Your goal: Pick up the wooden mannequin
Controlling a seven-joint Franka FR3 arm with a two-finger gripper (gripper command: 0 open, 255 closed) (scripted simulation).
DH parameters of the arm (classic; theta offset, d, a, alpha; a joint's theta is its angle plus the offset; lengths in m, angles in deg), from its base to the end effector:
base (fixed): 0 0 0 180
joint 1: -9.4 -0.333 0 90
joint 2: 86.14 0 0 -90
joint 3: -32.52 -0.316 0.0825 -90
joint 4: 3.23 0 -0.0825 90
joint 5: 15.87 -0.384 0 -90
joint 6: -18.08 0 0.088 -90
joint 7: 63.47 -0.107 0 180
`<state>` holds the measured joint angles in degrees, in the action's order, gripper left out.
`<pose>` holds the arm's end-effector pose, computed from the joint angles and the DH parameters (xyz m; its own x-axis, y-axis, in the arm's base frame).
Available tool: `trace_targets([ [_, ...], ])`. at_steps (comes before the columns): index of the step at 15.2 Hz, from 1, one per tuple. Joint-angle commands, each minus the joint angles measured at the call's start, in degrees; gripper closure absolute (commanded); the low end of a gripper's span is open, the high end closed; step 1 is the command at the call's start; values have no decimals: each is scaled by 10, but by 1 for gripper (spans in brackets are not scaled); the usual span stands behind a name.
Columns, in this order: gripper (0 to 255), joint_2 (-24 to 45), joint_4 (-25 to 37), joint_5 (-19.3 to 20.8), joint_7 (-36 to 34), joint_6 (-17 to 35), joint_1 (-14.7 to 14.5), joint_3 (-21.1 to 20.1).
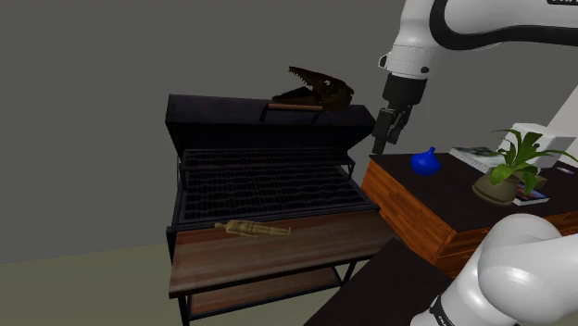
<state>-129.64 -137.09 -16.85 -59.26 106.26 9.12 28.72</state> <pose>0.3098 0.0300 0.5881 0.9913 0.1249 -0.0411 0.1260 -0.9917 0.0256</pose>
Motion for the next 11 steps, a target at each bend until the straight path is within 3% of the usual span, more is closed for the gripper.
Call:
trace_targets([
  [1, 0, 0, 0, 0, 0, 0, 0, 0],
  [11, 0, 130, -72, 15, 82, 208, -19, 14],
])
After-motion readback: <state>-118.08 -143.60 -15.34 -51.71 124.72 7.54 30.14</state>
